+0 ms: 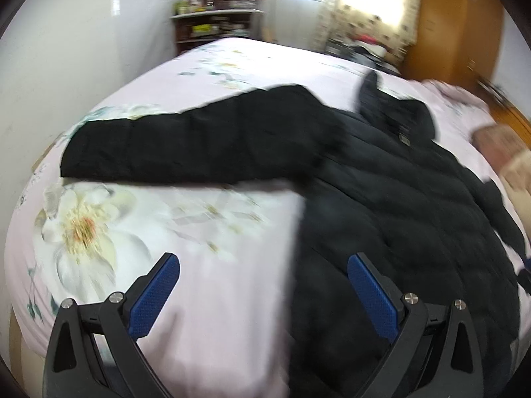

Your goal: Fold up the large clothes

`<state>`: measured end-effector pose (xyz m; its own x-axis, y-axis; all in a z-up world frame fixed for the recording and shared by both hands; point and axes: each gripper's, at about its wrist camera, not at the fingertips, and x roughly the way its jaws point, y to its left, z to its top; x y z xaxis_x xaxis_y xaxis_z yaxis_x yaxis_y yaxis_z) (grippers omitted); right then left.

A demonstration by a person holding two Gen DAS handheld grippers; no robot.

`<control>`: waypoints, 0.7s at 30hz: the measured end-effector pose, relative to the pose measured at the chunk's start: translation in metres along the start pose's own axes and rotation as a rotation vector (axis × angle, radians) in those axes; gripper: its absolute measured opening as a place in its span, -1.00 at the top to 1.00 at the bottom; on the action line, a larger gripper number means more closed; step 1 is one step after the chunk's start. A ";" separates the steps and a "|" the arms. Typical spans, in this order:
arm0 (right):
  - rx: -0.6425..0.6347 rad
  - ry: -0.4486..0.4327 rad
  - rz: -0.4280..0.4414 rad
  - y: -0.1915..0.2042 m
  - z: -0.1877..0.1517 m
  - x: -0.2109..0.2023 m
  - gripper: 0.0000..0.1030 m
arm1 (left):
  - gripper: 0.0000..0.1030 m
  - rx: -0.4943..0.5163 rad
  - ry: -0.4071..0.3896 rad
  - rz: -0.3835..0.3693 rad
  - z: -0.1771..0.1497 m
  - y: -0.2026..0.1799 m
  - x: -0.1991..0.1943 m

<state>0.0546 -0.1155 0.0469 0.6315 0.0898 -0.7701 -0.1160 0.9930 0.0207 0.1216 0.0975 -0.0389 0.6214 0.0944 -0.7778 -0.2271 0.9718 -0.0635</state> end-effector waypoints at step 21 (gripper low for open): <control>-0.042 0.097 -0.019 0.000 0.053 0.134 -0.48 | -0.85 -0.333 -0.038 0.174 0.055 0.136 0.125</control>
<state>0.1797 -0.0995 -0.0224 0.5570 0.0616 -0.8282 -0.1381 0.9902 -0.0193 0.2092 0.2535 -0.1102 0.5777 0.2663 -0.7716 -0.5595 0.8174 -0.1368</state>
